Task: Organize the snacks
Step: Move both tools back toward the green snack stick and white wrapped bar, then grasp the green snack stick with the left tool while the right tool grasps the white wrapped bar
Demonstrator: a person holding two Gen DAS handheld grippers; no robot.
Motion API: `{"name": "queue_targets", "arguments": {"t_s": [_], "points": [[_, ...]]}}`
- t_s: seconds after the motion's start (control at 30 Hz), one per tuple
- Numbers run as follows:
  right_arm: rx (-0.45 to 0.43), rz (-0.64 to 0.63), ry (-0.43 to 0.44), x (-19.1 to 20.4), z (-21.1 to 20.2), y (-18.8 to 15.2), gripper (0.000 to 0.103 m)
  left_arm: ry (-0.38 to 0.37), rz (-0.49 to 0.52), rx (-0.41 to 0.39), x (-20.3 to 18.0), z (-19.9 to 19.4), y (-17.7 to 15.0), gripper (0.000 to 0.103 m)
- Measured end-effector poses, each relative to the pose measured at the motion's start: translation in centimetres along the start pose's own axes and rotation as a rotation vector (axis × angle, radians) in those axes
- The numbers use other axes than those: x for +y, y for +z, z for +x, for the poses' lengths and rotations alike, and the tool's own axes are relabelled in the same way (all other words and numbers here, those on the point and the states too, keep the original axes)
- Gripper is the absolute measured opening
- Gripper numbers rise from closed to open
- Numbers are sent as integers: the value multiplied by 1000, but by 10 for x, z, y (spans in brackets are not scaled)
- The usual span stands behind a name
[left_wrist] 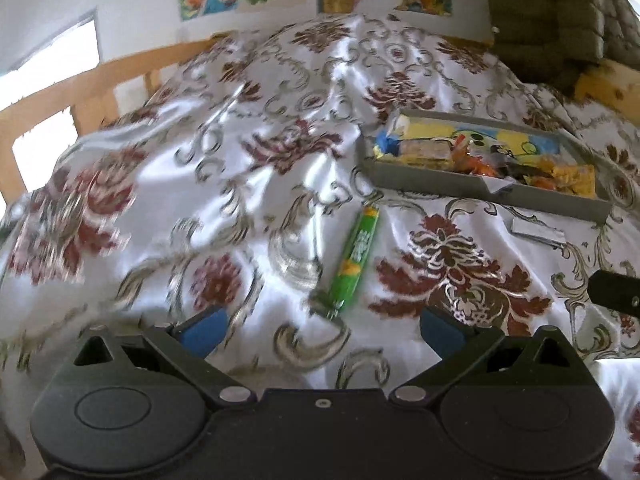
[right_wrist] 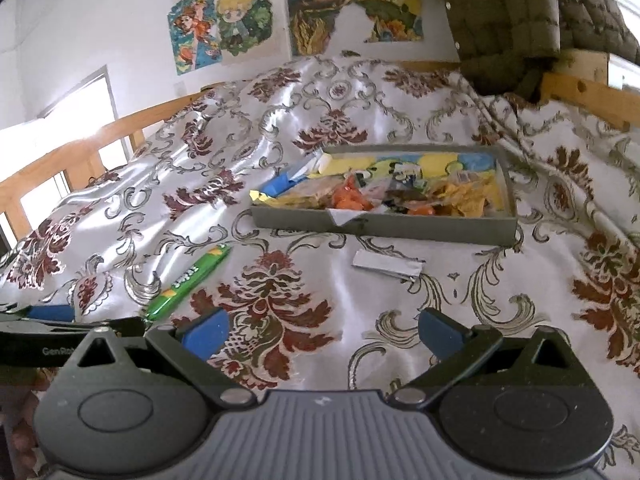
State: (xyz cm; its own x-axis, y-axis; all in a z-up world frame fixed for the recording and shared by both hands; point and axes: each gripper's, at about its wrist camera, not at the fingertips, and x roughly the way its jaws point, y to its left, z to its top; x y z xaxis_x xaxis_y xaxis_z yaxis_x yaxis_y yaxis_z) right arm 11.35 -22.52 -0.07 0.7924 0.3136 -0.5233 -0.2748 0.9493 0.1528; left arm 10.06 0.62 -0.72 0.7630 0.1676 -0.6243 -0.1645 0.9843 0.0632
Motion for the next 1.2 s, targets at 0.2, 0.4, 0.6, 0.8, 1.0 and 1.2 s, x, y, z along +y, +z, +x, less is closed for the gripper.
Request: {"name": "queue_targets", "arguments": {"t_s": [0.2,0.4,0.6,0.8,1.0,1.2], "points": [[12,-27,8,-12,22,10,103,-10,123,-24,-18,21,17,102],[80,13,29,-34,65,17,103,-14,188,29,-30,53,33,102],[71,12,4,-54,95,25,103,5,172,64,-33,82,46,102],[64,42,39,-72,117,36,103,-19,165,157,-35,109,54,102],[74,36,83,-75,134,42,103,-22,155,174,-35,122,58,102],[85,14,64,-71,143,43,103,-4,160,178,-36,126,59,102]]}}
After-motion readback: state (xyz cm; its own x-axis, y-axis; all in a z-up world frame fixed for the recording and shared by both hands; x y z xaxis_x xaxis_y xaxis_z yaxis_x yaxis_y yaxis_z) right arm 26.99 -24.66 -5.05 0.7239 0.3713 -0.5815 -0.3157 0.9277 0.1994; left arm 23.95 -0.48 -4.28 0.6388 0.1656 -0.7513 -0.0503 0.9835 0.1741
